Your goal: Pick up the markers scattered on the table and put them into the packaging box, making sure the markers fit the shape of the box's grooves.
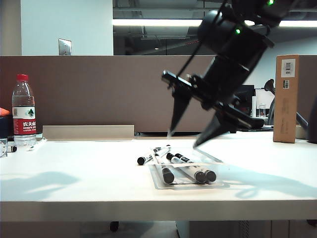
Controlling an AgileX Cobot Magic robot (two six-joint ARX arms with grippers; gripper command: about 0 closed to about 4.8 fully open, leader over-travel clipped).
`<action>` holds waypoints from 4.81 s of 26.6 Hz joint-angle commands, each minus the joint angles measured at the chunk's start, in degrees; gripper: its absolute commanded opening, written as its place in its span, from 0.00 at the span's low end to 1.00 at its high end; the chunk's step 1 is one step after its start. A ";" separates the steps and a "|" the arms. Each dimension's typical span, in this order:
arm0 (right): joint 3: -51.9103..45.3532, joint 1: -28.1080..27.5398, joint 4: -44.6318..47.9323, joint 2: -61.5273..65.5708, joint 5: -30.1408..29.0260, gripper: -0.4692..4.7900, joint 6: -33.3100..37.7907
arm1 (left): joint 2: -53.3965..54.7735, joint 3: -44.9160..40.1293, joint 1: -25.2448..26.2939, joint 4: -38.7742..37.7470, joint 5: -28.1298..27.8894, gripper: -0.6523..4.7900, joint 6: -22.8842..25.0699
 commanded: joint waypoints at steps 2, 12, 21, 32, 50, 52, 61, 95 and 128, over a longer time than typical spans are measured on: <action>3.93 -0.46 0.44 -0.83 -0.37 0.60 -0.26 | 1.57 -1.51 0.11 7.13 0.22 0.45 -0.79; 10.86 -5.66 -9.53 -3.34 8.00 0.60 -7.13 | 24.39 -5.40 1.92 30.01 -0.46 0.45 -6.97; 10.78 -9.90 -11.67 -6.51 7.54 0.60 -11.96 | 44.26 2.25 4.26 36.35 2.62 0.72 -11.23; 10.75 -9.97 -8.07 -6.51 7.34 0.60 -12.94 | 50.31 2.47 4.76 39.26 2.23 0.74 -10.27; 10.73 -9.97 -7.13 -6.51 7.34 0.60 -12.96 | 54.86 2.45 4.76 39.67 -2.67 0.60 -10.08; 10.75 -9.97 -6.73 -6.51 7.34 0.60 -12.96 | 55.21 2.47 4.76 39.58 -2.51 0.60 -10.05; 10.78 -9.99 -6.69 -6.51 7.69 0.60 -13.20 | 56.76 2.47 4.76 37.88 -2.25 0.44 -8.87; 9.79 -23.96 -4.74 7.87 9.88 0.79 -18.73 | 46.82 2.47 4.76 26.38 -1.09 0.11 -4.07; 9.88 -24.37 -2.21 14.29 14.14 0.30 -21.24 | 41.90 2.45 3.08 23.08 30.14 0.11 -17.11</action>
